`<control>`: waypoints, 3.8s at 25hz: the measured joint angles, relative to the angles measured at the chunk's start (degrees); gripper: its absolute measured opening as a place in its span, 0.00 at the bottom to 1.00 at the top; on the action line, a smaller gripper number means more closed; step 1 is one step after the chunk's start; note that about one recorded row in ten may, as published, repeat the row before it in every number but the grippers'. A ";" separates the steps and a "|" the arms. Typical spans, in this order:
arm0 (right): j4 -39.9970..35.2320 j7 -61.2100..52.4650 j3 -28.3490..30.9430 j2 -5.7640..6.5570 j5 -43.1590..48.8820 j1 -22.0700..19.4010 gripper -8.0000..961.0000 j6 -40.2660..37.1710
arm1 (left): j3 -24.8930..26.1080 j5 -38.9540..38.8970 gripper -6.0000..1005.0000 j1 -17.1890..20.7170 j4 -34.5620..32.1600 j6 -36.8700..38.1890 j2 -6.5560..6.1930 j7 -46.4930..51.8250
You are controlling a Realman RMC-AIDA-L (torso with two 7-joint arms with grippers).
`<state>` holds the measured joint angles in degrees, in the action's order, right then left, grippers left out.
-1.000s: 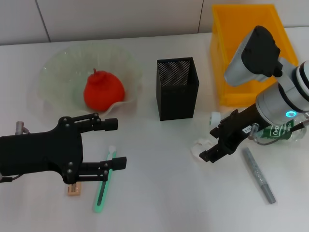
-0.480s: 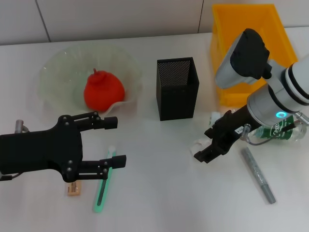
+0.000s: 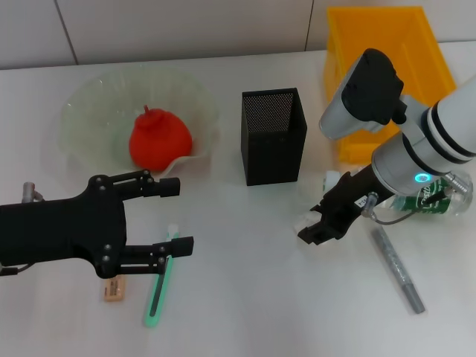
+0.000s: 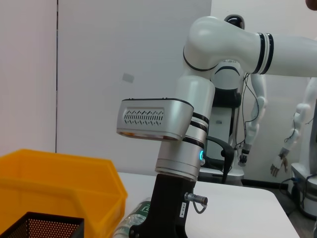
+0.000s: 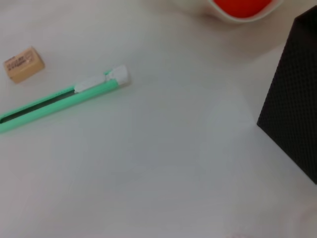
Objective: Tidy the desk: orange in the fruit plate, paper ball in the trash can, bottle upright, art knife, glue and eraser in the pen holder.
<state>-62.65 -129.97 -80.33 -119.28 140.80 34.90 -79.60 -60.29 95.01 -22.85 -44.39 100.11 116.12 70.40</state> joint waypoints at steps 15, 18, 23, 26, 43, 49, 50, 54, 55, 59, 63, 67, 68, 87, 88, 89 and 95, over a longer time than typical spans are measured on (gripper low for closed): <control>-17.96 -3.57 0.00 -0.23 -0.82 -4.77 0.39 -3.86 | 0.10 0.00 0.81 -0.53 0.15 -0.46 -0.18 0.00; -25.82 -4.74 0.82 -0.27 -0.82 -7.31 0.39 -4.91 | 0.10 0.00 0.81 -0.55 0.09 -0.58 -0.19 0.00; -34.02 -5.06 2.51 -0.33 -0.33 -10.84 0.39 -3.88 | 0.09 0.00 0.81 -0.56 0.02 -0.65 -0.18 -0.01; -36.34 -5.04 3.52 -0.35 -0.31 -12.21 0.39 -2.51 | 0.08 0.00 0.81 -0.61 0.20 -0.94 -0.04 -0.42; -28.01 -0.64 11.82 -0.04 0.01 -18.02 0.39 20.65 | -0.05 0.00 0.81 -1.73 0.46 -1.67 0.25 -0.02; -23.00 0.44 12.16 0.15 0.01 -16.25 0.39 22.71 | -0.18 0.79 0.81 -2.28 0.53 -1.86 0.27 0.03; -22.20 0.85 12.30 0.16 0.01 -15.86 0.39 22.88 | -0.18 0.79 0.81 -2.28 0.53 -1.86 0.27 0.03; -20.33 1.54 12.64 0.18 0.00 -14.83 0.39 23.26 | 0.01 1.45 0.81 -2.43 0.53 -1.93 0.41 0.08; -20.24 1.65 12.71 0.18 0.00 -14.76 0.39 23.51 | 0.01 1.46 0.81 -2.43 0.53 -1.93 0.42 0.10; -20.11 1.87 13.35 0.20 -0.14 -14.68 0.43 24.19 | 0.00 1.50 0.81 -2.43 0.53 -1.94 0.42 0.16; -20.08 1.93 13.44 0.18 -0.29 -14.87 0.58 25.40 | 0.00 1.50 0.81 -2.41 0.53 -1.94 0.42 0.17; -20.05 2.03 13.45 0.08 -0.61 -15.31 0.74 26.98 | 0.00 1.50 0.81 -2.40 0.53 -1.94 0.42 0.17; -20.04 2.10 13.45 0.03 -1.43 -15.84 0.74 28.33 | -0.04 1.50 0.81 -2.38 0.53 -1.94 0.42 0.17; -20.52 33.94 25.63 0.01 -50.07 -25.94 0.74 9.37 | -0.40 1.60 0.81 -2.39 0.60 -2.61 1.13 0.27; -20.20 35.49 26.71 0.01 -50.60 -26.06 0.74 6.59 | -0.44 1.63 0.81 -2.41 0.61 -2.98 1.21 0.34; -20.24 35.65 26.98 0.01 -50.57 -26.17 0.74 6.08 | -0.45 1.63 0.81 -2.48 0.62 -3.36 1.35 0.60; -22.30 34.88 28.06 0.05 -47.65 -26.54 0.74 5.11 | -0.45 1.67 0.81 -2.54 0.62 -3.38 1.48 0.96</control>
<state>-84.96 -95.09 -52.27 -119.23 93.15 8.37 -74.50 -60.73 96.68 -25.39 -43.77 96.72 117.60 71.36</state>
